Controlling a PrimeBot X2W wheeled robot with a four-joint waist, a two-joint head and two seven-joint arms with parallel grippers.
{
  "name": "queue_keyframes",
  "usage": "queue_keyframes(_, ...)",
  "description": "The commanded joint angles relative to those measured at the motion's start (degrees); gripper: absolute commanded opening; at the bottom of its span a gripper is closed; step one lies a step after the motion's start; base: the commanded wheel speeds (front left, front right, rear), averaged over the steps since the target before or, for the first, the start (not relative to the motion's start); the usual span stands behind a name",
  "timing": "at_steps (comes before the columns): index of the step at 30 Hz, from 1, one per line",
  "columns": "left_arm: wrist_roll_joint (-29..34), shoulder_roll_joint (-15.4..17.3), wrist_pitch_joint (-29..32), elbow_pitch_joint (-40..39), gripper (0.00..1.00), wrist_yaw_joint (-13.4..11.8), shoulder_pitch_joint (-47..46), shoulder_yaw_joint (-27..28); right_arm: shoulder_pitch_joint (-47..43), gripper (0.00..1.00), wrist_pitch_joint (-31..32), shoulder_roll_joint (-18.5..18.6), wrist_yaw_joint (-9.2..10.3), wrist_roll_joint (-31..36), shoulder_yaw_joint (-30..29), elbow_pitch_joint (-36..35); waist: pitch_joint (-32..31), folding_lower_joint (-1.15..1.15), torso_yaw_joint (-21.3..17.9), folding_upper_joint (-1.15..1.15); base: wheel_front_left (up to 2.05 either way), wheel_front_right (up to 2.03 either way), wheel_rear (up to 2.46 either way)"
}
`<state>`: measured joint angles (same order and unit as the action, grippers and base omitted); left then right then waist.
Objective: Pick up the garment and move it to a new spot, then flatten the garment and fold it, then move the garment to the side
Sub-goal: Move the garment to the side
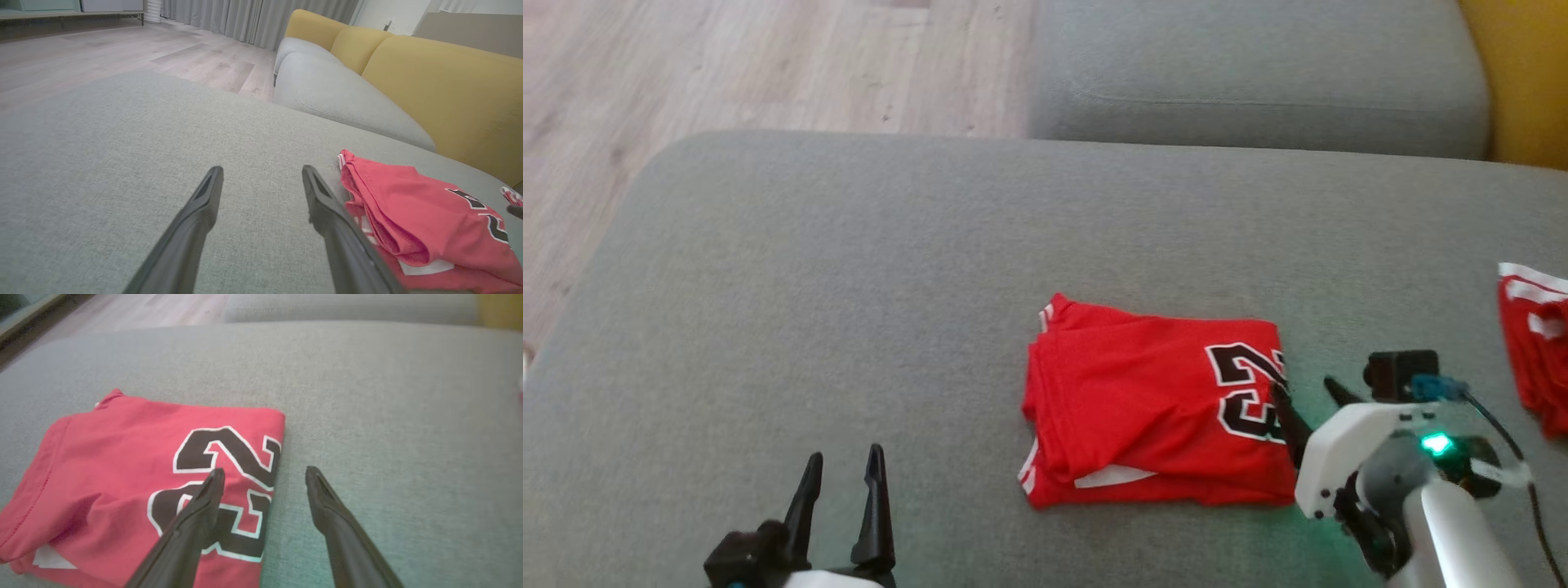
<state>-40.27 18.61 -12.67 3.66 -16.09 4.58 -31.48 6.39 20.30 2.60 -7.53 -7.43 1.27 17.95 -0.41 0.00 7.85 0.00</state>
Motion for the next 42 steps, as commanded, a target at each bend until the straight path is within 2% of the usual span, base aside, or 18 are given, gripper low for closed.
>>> queue_keyframes(1, 0.3, 0.2, -0.5, -1.2, 1.0, 0.1, -3.5, 2.0, 3.2, 1.0, 2.2, 0.3, 0.04, -1.3, 1.4, 0.2, 1.0, 0.0, 1.4, 0.0, 0.0, 0.0, 0.0)
queue_keyframes(5, 0.2, -0.1, -0.7, -0.8, 1.0, 0.2, -3.9, 2.2, 5.8, 1.0, 6.9, 0.5, 0.04, -2.0, 1.2, 5.1, 2.4, 0.0, 3.2, 0.0, 0.0, 0.0, 0.0)
queue_keyframes(10, 0.1, -0.2, -1.2, -0.4, 1.0, 0.6, -4.1, 2.7, 7.3, 1.0, 9.2, 1.0, 0.04, -3.8, 1.3, 8.5, 3.5, 0.0, 4.3, 0.0, 0.0, 0.0, 0.0)
queue_keyframes(11, 0.2, -0.2, -1.2, -0.4, 1.0, 0.6, -4.0, 2.8, 7.5, 0.87, 9.3, 1.1, 0.04, -4.3, 1.3, 8.9, 3.7, 0.0, 4.4, 0.0, 0.0, 0.0, 0.0)
queue_keyframes(12, 0.2, -0.2, -1.3, -0.3, 1.0, 0.5, -4.0, 2.9, 7.6, 0.49, 9.1, 1.1, 0.04, -4.8, 1.4, 9.2, 3.7, 0.0, 4.3, 0.0, 0.0, 0.0, 0.0)
queue_keyframes(13, 0.3, -0.2, -1.3, -0.3, 1.0, 0.5, -4.0, 3.0, 7.8, 0.27, 9.0, 1.1, 0.04, -5.6, 1.8, 9.4, 3.8, 0.0, 4.1, 0.0, 0.0, 0.0, 0.0)
queue_keyframes(14, 0.4, -0.2, -1.4, -0.3, 1.0, 0.5, -4.0, 3.0, 7.9, 0.0, 9.1, 1.1, 0.04, -6.5, 2.3, 9.6, 3.9, 0.0, 3.7, 0.0, 0.0, 0.0, 0.0)
queue_keyframes(18, 0.7, -0.2, -1.5, -0.7, 1.0, 0.7, -4.3, 3.0, 8.9, 0.0, 7.5, 1.9, 0.04, -7.1, 2.9, 9.1, 4.3, 0.0, 2.0, 0.0, 0.0, 0.0, 0.0)
queue_keyframes(23, 1.4, 0.1, -1.4, -1.4, 1.0, 0.9, -6.0, 3.0, 11.5, 0.0, 4.3, 3.9, 0.04, -6.3, 2.0, 7.5, 4.8, 0.0, -3.0, 0.0, 0.0, 0.0, 0.0)
queue_keyframes(34, 3.2, 0.9, -0.1, -3.7, 1.0, 0.8, -9.8, 2.1, 16.0, 0.0, 4.5, 10.8, 0.04, -5.7, 0.1, 0.0, 11.2, 0.0, -20.2, 0.0, 0.0, 0.0, 0.0)
queue_keyframes(35, 3.6, 1.3, 0.4, -4.1, 1.0, 0.8, -10.8, 2.0, 17.0, 0.0, 4.6, 11.3, 0.04, -5.8, -0.1, -0.9, 12.7, 0.0, -22.8, 0.0, 0.0, 0.0, 0.0)
queue_keyframes(38, 4.2, 1.7, 1.3, -4.6, 1.0, 0.9, -12.3, 1.6, 18.0, 0.0, 4.4, 11.6, 0.04, -5.7, -0.5, -1.6, 14.3, 0.0, -25.6, 0.0, 0.0, 0.0, 0.0)
queue_keyframes(42, 4.9, 1.9, 2.1, -4.5, 1.0, 1.1, -13.9, 1.0, 18.8, 0.0, 3.2, 11.0, 0.04, -5.5, -1.2, -1.9, 15.6, 0.0, -27.3, 0.0, 0.0, 0.0, 0.0)
